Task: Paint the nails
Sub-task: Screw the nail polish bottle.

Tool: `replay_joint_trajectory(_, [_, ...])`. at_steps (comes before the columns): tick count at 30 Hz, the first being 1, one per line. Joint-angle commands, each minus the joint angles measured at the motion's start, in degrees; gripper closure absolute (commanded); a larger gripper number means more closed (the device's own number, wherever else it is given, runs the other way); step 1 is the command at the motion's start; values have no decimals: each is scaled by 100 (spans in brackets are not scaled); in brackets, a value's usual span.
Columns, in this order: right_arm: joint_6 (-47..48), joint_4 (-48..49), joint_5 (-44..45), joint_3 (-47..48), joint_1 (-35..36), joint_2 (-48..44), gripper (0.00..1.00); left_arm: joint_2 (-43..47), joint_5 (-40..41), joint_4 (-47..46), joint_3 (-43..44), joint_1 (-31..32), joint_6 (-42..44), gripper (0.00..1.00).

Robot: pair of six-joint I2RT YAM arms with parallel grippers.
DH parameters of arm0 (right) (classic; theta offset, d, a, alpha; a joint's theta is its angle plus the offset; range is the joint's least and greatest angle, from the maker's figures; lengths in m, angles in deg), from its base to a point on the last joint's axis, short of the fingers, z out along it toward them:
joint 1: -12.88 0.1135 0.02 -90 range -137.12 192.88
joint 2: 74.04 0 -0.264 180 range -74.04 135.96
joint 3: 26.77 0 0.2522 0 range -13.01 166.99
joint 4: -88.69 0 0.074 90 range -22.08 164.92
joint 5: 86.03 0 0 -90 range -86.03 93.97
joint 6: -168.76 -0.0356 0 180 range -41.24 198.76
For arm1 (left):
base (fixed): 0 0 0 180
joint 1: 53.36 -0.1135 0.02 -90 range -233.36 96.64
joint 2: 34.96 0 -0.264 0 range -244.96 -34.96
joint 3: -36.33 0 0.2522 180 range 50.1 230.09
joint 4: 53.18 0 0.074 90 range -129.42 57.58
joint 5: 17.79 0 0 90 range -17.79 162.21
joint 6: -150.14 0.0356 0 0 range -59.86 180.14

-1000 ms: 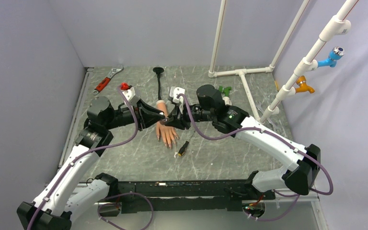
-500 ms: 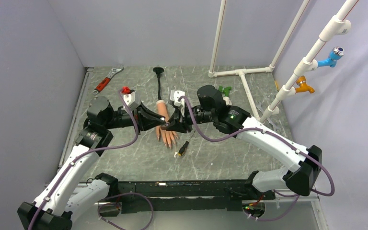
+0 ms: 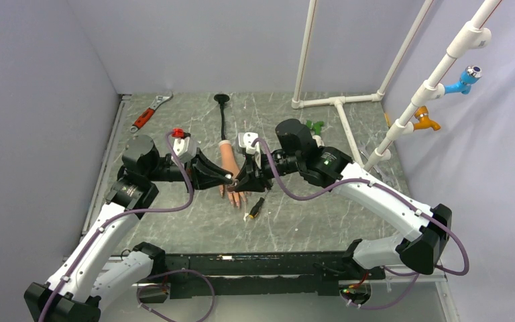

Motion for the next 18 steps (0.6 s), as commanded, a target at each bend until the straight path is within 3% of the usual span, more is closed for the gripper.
replay_joint_trajectory(1, [195, 28, -348, 355, -71, -22, 100, 17, -331, 13, 189, 14, 150, 100])
replay_joint_trajectory(2, [195, 17, -351, 356, -76, -7, 100, 15, -315, 18, 207, 15, 156, 97])
replay_joint_trajectory(6, [188, 44, -304, 344, -89, -8, 100, 109, 133, 131, 211, 21, 116, 36])
replay_joint_trajectory(7, [173, 59, -284, 335, -82, -12, 100, 163, 280, 167, 190, 14, 106, 24])
replay_joint_trajectory(11, [153, 89, -115, 306, -93, -6, 100, 269, 648, 312, 198, 16, 178, 17])
replay_joint_trajectory(15, [-23, 317, 326, 265, -98, 7, 100, 241, 830, 313, 235, 20, 59, 21])
replay_joint_trajectory(18, [-338, 815, 850, 108, -91, -45, 100, 226, 1640, 291, 210, 21, -185, 26])
